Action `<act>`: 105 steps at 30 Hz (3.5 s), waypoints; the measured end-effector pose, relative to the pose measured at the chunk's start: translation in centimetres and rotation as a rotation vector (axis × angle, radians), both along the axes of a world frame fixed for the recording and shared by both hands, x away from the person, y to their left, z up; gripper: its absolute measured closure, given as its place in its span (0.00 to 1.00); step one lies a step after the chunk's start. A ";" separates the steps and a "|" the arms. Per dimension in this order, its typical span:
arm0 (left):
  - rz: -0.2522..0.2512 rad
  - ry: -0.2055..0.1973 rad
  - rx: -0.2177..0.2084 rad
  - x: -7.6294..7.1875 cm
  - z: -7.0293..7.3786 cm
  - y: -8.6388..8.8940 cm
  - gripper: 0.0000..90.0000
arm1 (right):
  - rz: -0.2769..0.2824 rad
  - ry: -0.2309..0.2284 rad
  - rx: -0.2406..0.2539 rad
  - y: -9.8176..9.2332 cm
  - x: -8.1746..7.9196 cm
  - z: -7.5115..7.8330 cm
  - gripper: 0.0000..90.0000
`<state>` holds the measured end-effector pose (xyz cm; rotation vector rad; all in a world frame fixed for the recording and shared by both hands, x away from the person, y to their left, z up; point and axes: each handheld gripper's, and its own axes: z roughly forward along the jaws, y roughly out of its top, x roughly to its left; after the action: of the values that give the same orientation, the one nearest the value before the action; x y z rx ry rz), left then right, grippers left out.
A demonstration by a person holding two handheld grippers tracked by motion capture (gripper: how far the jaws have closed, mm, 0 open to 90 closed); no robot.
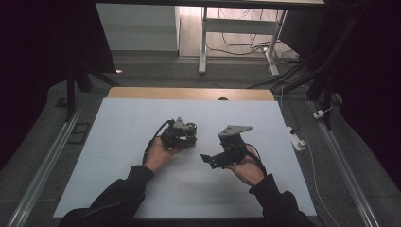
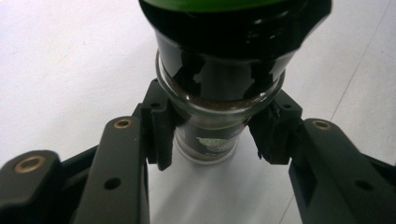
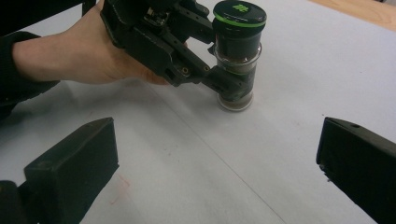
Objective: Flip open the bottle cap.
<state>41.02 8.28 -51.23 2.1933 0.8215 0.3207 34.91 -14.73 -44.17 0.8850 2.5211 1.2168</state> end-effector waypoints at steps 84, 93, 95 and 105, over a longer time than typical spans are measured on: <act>0.009 0.003 0.011 -0.1 0.0 -0.1 0.60 | 0.051 -0.009 0.035 5.1 6.3 0.1 0.99; 0.011 0.001 0.011 -0.1 0.0 -0.2 0.60 | 0.032 -0.032 0.041 5.2 6.9 0.5 0.99; 0.011 0.001 0.011 -0.1 0.0 -0.2 0.60 | 0.029 -0.034 0.042 5.2 7.0 0.5 0.99; 0.012 -0.004 0.011 -0.2 0.0 -0.2 0.60 | -0.009 -0.049 0.062 5.0 8.1 0.8 0.99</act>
<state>40.84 8.11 -51.28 2.1981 0.8326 0.3366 43.04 -9.72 -43.41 0.8689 2.4514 1.3035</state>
